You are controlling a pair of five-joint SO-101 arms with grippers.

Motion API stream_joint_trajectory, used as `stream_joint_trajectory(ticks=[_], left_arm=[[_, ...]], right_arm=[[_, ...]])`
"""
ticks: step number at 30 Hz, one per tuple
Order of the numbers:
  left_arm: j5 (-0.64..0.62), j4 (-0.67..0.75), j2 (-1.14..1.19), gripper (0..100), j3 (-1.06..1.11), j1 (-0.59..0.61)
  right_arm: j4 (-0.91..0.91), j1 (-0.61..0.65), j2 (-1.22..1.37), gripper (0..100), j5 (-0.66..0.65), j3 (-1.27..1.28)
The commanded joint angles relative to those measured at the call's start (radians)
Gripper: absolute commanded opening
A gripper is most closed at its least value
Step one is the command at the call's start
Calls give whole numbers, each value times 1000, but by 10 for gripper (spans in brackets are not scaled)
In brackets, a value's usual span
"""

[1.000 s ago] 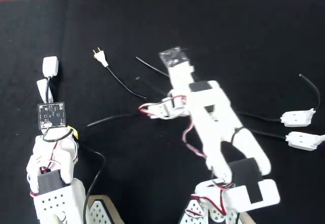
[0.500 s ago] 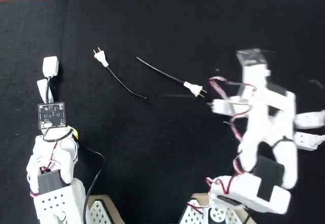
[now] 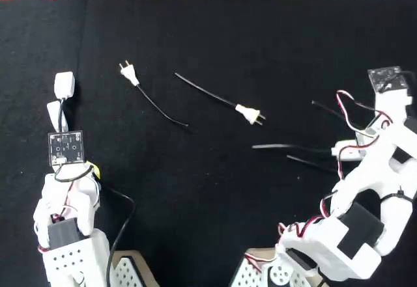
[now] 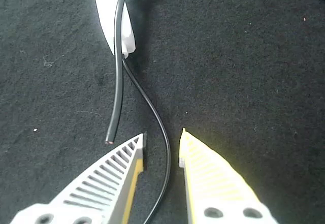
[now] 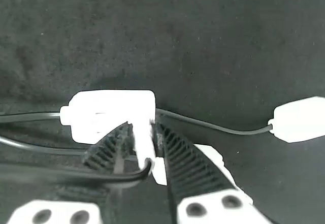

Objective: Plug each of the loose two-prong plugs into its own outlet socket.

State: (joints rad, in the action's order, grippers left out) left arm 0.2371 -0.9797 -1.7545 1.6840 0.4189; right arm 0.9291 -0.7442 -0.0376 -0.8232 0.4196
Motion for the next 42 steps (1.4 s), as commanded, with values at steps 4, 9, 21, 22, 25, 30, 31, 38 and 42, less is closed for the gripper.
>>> stream_joint_trajectory(ticks=[4,9,21,22,25,30,31,38,42], left_arm=[[5,-2,-6,126,18,10],[5,-3,-6,126,18,10],[5,-2,-6,127,15,12],[5,-3,-6,127,15,12],[5,-5,-6,127,15,38],[5,-5,-6,127,15,113],[5,-5,-6,127,15,114],[5,-5,-6,127,16,114],[5,-5,-6,127,16,116]], right_arm=[[109,12,-16,242,-15,-62],[279,28,-16,343,-9,-162],[836,141,-18,343,130,-812],[836,169,-22,343,160,-843],[836,304,-54,343,204,-869],[830,626,-77,343,239,-751],[824,687,-68,343,238,-714],[618,861,147,342,103,-516],[574,858,328,289,57,-524]])
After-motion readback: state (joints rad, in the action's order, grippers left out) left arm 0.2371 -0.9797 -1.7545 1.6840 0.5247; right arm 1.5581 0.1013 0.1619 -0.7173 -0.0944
